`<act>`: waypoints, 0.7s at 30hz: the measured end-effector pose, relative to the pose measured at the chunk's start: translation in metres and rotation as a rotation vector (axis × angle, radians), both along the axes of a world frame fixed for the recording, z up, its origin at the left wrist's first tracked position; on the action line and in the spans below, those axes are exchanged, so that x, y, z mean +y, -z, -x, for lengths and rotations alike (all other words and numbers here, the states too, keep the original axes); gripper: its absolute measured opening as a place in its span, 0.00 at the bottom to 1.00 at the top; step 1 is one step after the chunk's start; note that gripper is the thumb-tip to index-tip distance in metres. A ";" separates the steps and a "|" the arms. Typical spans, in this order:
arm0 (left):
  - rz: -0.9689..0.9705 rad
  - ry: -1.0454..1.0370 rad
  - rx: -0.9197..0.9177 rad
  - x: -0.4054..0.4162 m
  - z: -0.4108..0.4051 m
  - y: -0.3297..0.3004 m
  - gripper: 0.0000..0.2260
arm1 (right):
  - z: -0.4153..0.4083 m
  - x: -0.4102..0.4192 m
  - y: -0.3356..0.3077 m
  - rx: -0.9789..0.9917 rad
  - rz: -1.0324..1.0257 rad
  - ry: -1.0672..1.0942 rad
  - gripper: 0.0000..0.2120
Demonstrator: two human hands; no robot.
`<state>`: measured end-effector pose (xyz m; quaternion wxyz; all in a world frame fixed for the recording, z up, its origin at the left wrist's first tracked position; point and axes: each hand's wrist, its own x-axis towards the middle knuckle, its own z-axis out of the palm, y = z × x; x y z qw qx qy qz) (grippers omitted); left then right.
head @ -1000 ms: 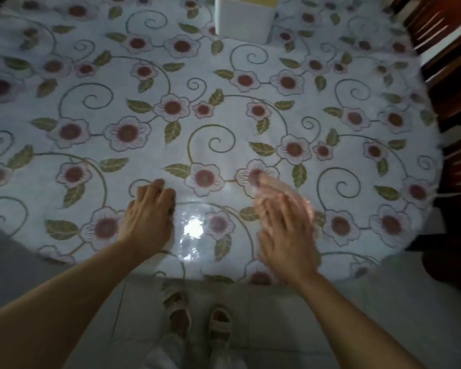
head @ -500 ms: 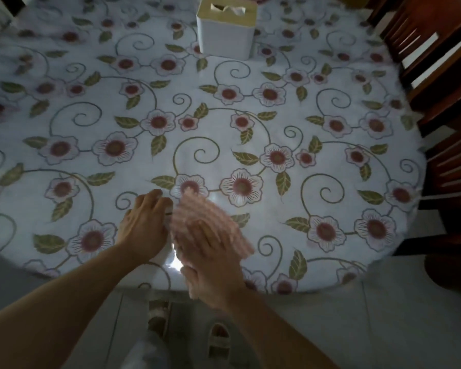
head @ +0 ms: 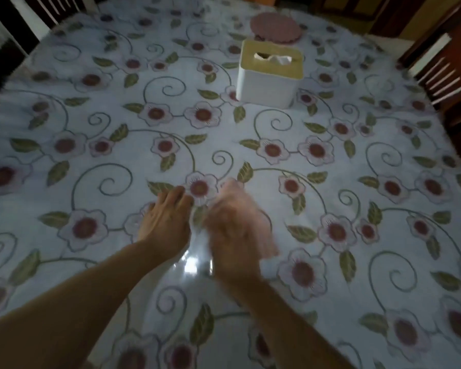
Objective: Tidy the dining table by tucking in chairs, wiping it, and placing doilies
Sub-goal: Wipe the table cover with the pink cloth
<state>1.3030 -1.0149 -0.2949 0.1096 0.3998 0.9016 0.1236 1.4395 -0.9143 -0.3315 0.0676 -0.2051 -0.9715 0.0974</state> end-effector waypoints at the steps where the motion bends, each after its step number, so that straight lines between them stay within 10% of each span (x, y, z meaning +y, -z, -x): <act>1: 0.002 0.015 -0.001 0.002 0.014 0.000 0.19 | 0.016 -0.011 -0.002 0.049 0.045 -0.105 0.19; 4: 0.004 0.032 -0.008 0.006 0.054 0.002 0.17 | 0.053 0.023 -0.010 0.167 0.184 -0.173 0.16; 9: -0.001 0.007 -0.005 0.006 0.116 0.006 0.24 | 0.066 0.146 -0.002 -0.092 0.038 0.644 0.25; 12: -0.002 -0.030 0.009 0.000 0.153 0.012 0.23 | 0.115 0.170 -0.004 -0.106 0.102 0.765 0.25; 21: -0.078 -0.186 0.019 -0.048 0.234 0.007 0.21 | 0.295 0.001 0.006 -0.038 0.103 -0.223 0.23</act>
